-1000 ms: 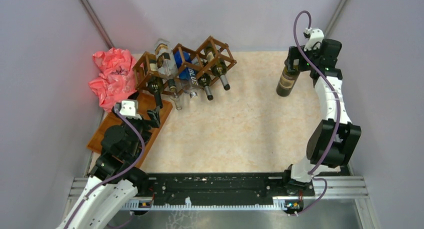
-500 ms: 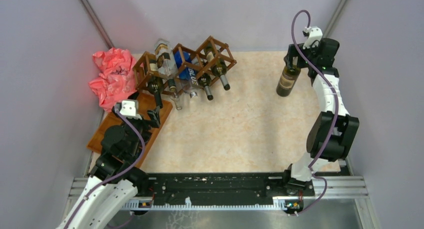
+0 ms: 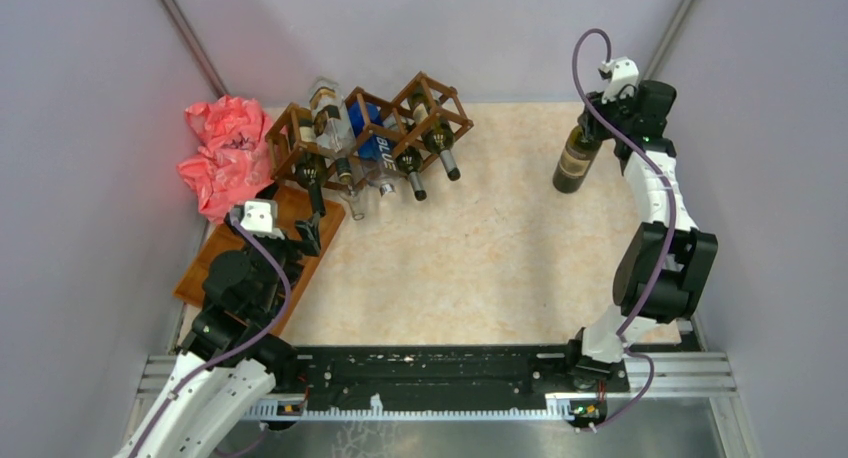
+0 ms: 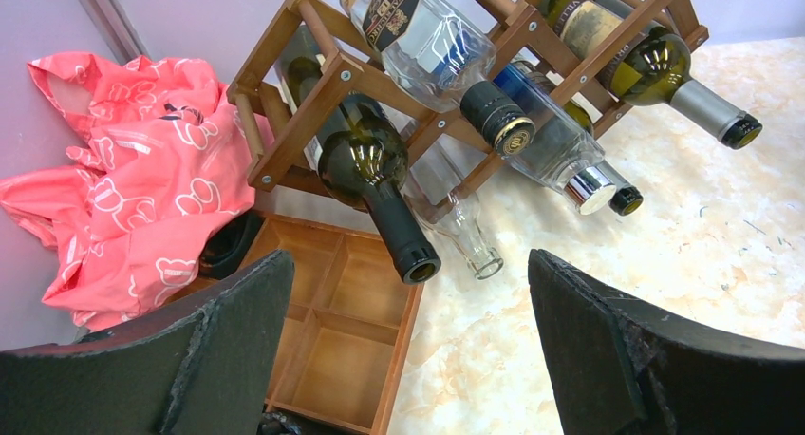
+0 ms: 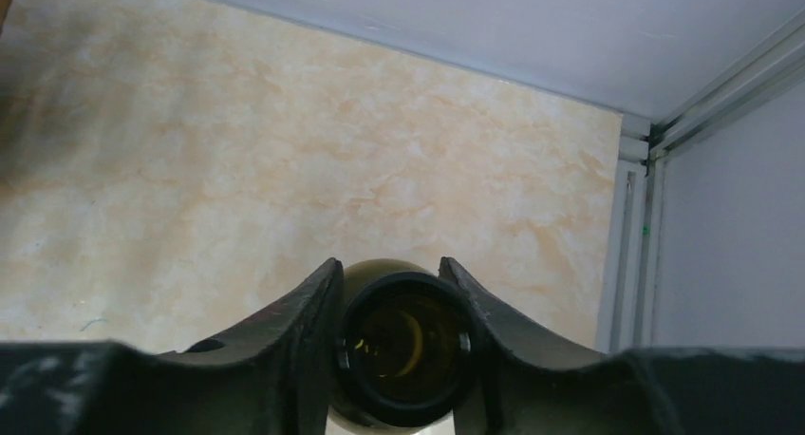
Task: Put the wine bottle on the wine rack
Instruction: Adjust the wine bottle at the center of the board.
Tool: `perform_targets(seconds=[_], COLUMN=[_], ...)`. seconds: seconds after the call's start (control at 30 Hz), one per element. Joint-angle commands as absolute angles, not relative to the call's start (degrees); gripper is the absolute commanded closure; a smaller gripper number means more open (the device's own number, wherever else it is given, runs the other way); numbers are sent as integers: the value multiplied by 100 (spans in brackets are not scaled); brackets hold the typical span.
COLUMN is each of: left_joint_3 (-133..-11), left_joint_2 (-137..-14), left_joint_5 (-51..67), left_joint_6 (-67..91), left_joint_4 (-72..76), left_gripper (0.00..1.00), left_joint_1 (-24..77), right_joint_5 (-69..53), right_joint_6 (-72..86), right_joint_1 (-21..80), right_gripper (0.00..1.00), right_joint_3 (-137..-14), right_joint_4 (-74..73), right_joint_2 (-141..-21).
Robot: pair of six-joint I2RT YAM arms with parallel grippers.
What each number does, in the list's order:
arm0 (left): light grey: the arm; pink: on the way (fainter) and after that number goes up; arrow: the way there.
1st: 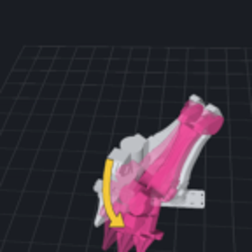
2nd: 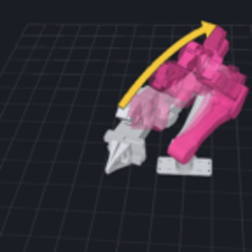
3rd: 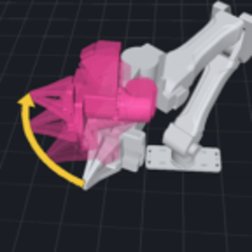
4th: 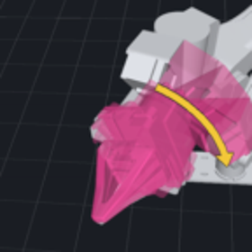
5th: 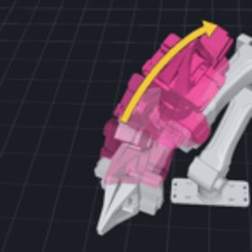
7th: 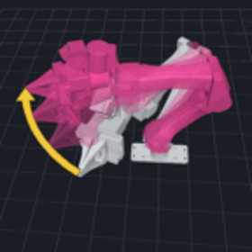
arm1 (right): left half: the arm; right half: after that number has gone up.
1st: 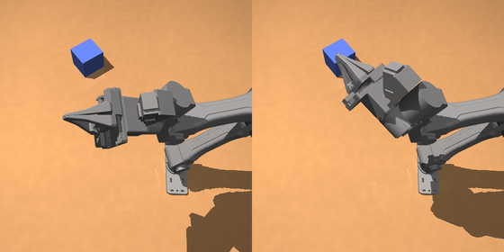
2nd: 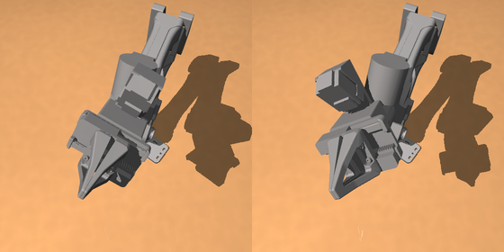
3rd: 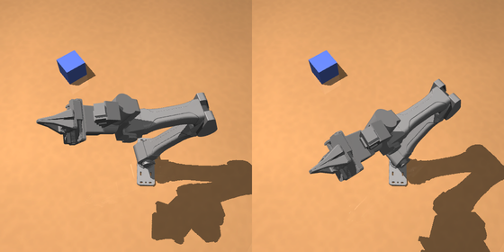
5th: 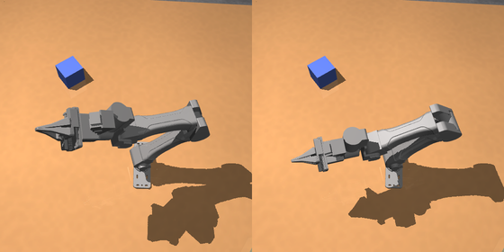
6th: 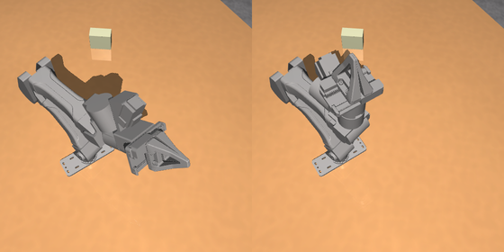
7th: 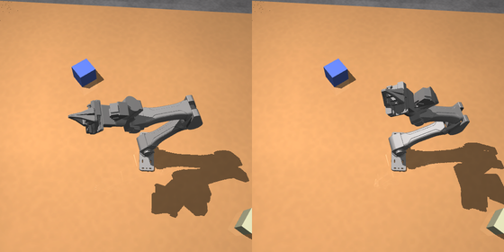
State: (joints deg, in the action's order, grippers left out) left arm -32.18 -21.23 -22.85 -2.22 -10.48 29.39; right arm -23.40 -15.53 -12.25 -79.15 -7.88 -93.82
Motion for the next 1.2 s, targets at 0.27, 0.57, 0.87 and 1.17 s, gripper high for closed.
perform_targets(seconds=[0.27,0.57,0.87,1.17], left_joint_3=[-3190,-3190,-3157,-3102], left_joint_2=[-2144,-2125,-2354,-2887], left_joint_5=[-2173,-1877,-90,2337], left_joint_6=[-263,-180,352,1603], left_joint_4=[-896,-866,-574,-172], left_gripper=[2,2,1,1], left_joint_1=[2874,2863,2863,2865], right_joint_5=[-2428,-3571,-5342,-6369], right_joint_6=[-774,1105,2314,3290], right_joint_1=[-1266,-1265,-1266,-1265], right_gripper=[100,100,100,100], right_joint_3=[-7920,-7423,-6387,-5126], right_joint_4=[-514,-826,-940,8], right_joint_2=[-8650,-7756,-7272,-7150])
